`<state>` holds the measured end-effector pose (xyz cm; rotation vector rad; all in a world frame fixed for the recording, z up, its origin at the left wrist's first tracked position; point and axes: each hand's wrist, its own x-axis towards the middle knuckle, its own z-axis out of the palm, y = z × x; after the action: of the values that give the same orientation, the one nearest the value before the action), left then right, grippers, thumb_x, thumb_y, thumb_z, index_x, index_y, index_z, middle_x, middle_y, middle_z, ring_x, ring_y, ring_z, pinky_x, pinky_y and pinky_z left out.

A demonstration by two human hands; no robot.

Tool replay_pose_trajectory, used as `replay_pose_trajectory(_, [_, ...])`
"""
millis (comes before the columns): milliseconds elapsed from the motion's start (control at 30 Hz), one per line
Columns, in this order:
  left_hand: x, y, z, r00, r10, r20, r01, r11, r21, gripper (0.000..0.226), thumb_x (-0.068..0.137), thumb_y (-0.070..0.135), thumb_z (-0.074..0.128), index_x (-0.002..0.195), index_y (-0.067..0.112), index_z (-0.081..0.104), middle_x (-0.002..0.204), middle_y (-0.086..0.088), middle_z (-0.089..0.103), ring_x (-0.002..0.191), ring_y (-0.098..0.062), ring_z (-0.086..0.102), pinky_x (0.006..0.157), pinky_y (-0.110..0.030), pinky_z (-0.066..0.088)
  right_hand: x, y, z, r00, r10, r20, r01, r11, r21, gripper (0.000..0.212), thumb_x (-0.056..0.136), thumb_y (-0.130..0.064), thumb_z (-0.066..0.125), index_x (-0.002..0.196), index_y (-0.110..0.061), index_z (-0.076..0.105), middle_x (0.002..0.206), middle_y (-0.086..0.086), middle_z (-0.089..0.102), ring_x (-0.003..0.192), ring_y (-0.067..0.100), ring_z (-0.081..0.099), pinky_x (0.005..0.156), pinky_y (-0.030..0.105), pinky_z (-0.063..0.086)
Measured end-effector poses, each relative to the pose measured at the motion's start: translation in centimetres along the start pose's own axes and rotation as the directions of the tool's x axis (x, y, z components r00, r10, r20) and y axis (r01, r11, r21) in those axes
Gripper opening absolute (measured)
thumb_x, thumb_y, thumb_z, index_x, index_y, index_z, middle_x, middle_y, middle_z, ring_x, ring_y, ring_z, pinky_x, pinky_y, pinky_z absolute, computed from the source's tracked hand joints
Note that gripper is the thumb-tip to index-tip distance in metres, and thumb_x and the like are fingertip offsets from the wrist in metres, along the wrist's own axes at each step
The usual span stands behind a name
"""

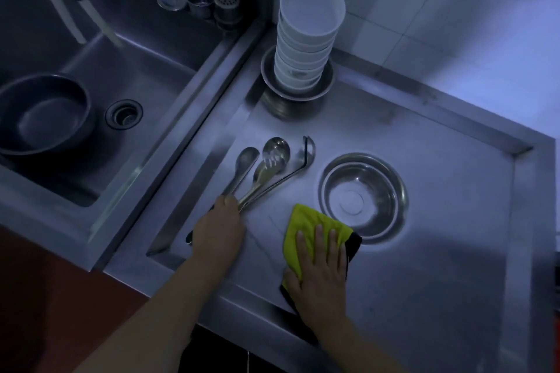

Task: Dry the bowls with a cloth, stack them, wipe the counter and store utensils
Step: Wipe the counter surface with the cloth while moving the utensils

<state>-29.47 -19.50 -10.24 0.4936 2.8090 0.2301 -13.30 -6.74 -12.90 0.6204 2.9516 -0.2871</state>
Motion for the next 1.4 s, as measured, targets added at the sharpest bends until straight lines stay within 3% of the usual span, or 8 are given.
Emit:
replay_pose_trajectory(167, [1.4,0.9,-2.9,0.993,0.118,-0.03,-0.114,0.987,0.11,0.009,0.083,0.004,0.06,0.087,0.004,0.052,0.089,-0.013,0.056,0.056,-0.028,0.059,0.043,-0.027,0.032,2.9,-0.3,0.1,0.999,-0.028,-0.041,0.029,0.999,0.019,0.068,0.077,-0.044,0.047,0.139,-0.017,0.048,0.147,0.018,0.039,0.137,0.044,0.031,0.109,0.055,0.023])
replay_pose_trajectory(433, [3.9,-2.1,-5.8,0.984,0.056,-0.172,-0.06,0.998,-0.02,0.015,0.085,0.012,0.059,0.076,0.01,0.047,0.065,-0.011,0.057,0.049,-0.025,0.043,0.046,-0.027,0.028,12.8,-1.5,-0.1,0.998,0.005,-0.07,-0.003,1.0,0.022,0.065,0.086,-0.044,0.038,0.143,-0.014,0.041,0.149,0.02,0.036,0.138,0.045,0.028,0.112,0.059,0.022])
replay_pose_trajectory(633, [5.7,-6.8,-8.1,0.964,-0.1,-0.247,0.056,0.982,-0.18,0.015,0.091,0.019,0.047,0.079,0.011,0.043,0.07,-0.005,0.048,0.06,-0.029,0.046,0.055,-0.034,0.031,21.0,-1.5,-0.6,0.998,0.035,-0.051,-0.036,0.999,-0.016,0.069,0.091,-0.048,0.045,0.149,-0.017,0.027,0.155,0.022,0.017,0.143,0.044,0.01,0.117,0.054,0.004])
replay_pose_trajectory(733, [6.2,-9.4,-9.2,0.951,-0.109,-0.291,0.064,0.985,-0.159,0.013,0.092,0.019,0.047,0.085,0.007,0.047,0.08,-0.017,0.055,0.072,-0.039,0.054,0.059,-0.035,0.029,23.8,-3.0,-0.4,1.0,-0.003,-0.017,0.002,0.999,-0.036,0.068,0.095,-0.051,0.038,0.152,-0.023,0.014,0.158,0.018,0.004,0.145,0.039,-0.003,0.117,0.05,-0.007])
replay_pose_trajectory(833, [6.3,-12.0,-9.8,0.941,-0.172,-0.291,0.121,0.975,-0.185,0.014,0.092,0.021,0.044,0.082,0.013,0.039,0.08,-0.013,0.051,0.075,-0.038,0.053,0.061,-0.035,0.029,25.0,-6.3,0.2,0.997,-0.075,-0.004,0.074,0.996,-0.047,0.064,0.097,-0.05,0.031,0.152,-0.025,0.009,0.159,0.015,0.002,0.145,0.037,-0.005,0.117,0.049,-0.007])
replay_pose_trajectory(1000, [5.1,-15.5,-10.4,0.928,-0.204,-0.312,0.128,0.96,-0.249,0.013,0.093,0.019,0.044,0.081,0.017,0.036,0.077,-0.002,0.042,0.067,-0.023,0.037,0.061,-0.035,0.026,22.3,-11.9,1.5,0.987,-0.154,-0.035,0.153,0.988,-0.035,0.064,0.098,-0.042,0.032,0.152,-0.016,0.011,0.158,0.018,0.006,0.145,0.038,0.0,0.118,0.049,-0.003])
replay_pose_trajectory(1267, [2.6,-18.6,-10.7,0.942,-0.16,-0.296,0.059,0.944,-0.325,0.008,0.091,0.018,0.045,0.085,0.016,0.04,0.079,-0.002,0.045,0.069,-0.022,0.04,0.062,-0.035,0.029,11.6,-19.4,3.5,0.984,-0.144,0.106,0.143,0.99,0.02,0.077,0.095,-0.047,0.026,0.148,-0.006,-0.011,0.156,0.02,-0.01,0.144,0.038,-0.013,0.117,0.051,-0.007])
replay_pose_trajectory(1400, [1.4,-19.6,-11.1,0.942,-0.143,-0.305,0.035,0.942,-0.335,0.012,0.092,0.02,0.044,0.082,0.018,0.038,0.076,0.001,0.044,0.066,-0.023,0.042,0.06,-0.035,0.028,7.1,-21.4,4.3,0.956,-0.227,0.185,0.21,0.972,0.107,0.076,0.098,-0.048,0.026,0.142,-0.013,-0.026,0.151,0.015,-0.026,0.139,0.034,-0.029,0.112,0.042,-0.026])
